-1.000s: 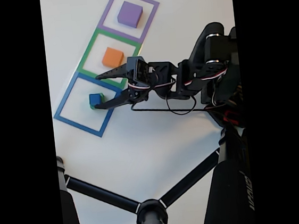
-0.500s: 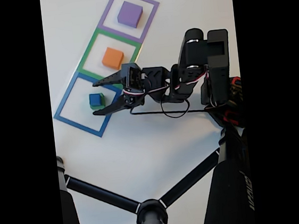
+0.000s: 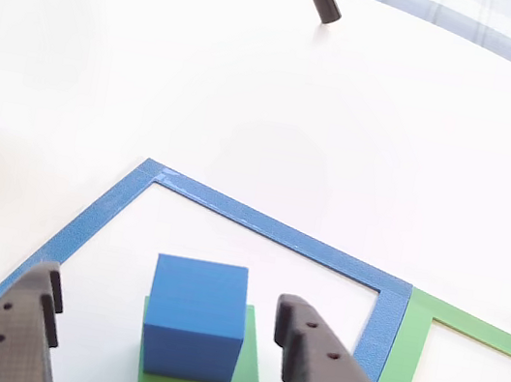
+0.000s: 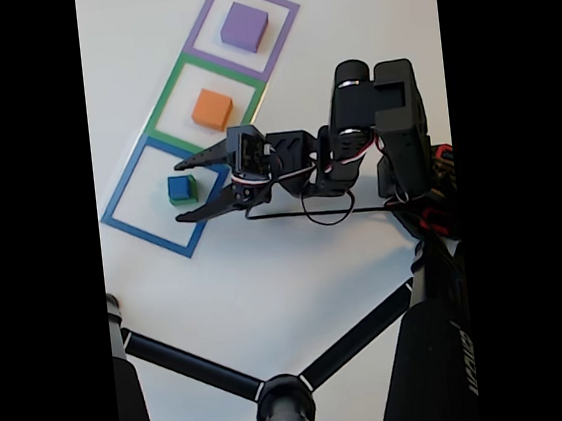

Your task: Tower of hanoi

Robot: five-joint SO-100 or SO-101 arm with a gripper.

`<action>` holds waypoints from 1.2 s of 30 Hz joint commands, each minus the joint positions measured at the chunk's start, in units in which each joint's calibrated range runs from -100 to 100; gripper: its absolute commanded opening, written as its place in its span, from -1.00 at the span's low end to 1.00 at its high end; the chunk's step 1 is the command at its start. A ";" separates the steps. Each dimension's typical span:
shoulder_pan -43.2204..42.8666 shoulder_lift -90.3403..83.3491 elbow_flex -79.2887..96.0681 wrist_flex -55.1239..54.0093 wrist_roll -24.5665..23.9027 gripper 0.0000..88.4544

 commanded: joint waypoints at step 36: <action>-1.08 1.11 -3.09 1.20 0.00 -0.89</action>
